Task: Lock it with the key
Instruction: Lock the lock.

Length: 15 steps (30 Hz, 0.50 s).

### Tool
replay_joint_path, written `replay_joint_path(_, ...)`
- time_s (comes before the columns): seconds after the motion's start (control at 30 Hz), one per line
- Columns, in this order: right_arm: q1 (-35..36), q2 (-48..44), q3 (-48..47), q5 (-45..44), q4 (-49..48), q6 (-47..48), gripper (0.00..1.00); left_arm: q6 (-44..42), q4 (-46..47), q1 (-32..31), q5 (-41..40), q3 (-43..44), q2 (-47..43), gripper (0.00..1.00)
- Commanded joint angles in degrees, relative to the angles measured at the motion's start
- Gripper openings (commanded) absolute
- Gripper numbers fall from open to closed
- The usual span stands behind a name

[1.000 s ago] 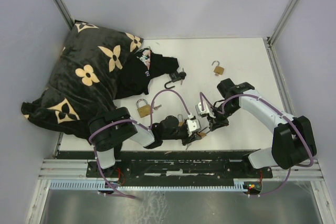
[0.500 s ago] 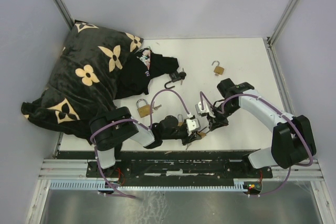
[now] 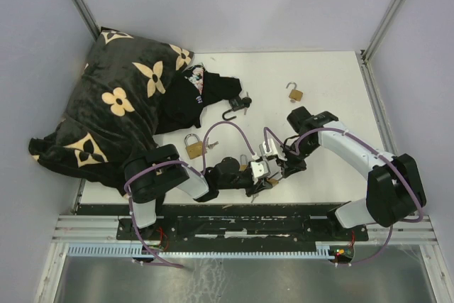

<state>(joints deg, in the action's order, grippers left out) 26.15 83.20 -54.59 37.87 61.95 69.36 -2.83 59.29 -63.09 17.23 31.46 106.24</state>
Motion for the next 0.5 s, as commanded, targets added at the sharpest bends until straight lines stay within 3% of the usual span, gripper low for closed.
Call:
replay_joint_path(0.0,5.7,8.5,5.2,1.3,-3.6,0.7,0.04,-3.4,1.3,0.6,-5.9,1.4,2.6,0.03)
replay_joint_path(0.03,5.4,8.6,3.6,1.5,-1.9,0.6,0.17,-3.4,0.9,0.6,-5.9,1.3,2.4,0.03)
replay_joint_path(0.07,4.7,8.3,2.1,1.6,-0.4,0.5,0.40,-3.3,0.8,0.6,-5.8,1.2,2.2,0.03)
replay_joint_path(0.1,3.9,7.4,0.8,1.9,0.6,0.1,0.57,-3.2,0.7,0.6,-5.8,0.8,2.0,0.03)
replay_joint_path(0.17,1.5,4.5,-0.4,3.4,1.0,-1.4,0.73,-2.8,0.8,0.8,-5.7,0.2,1.6,0.03)
replay_joint_path(0.23,-0.6,1.1,-1.4,4.8,0.9,-3.0,0.81,-2.3,1.0,0.9,-6.0,-0.7,1.0,0.03)
replay_joint_path(0.47,-7.4,-5.2,-6.7,6.5,2.3,-6.4,0.86,-0.4,2.5,1.1,-5.6,-2.3,-1.3,0.03)
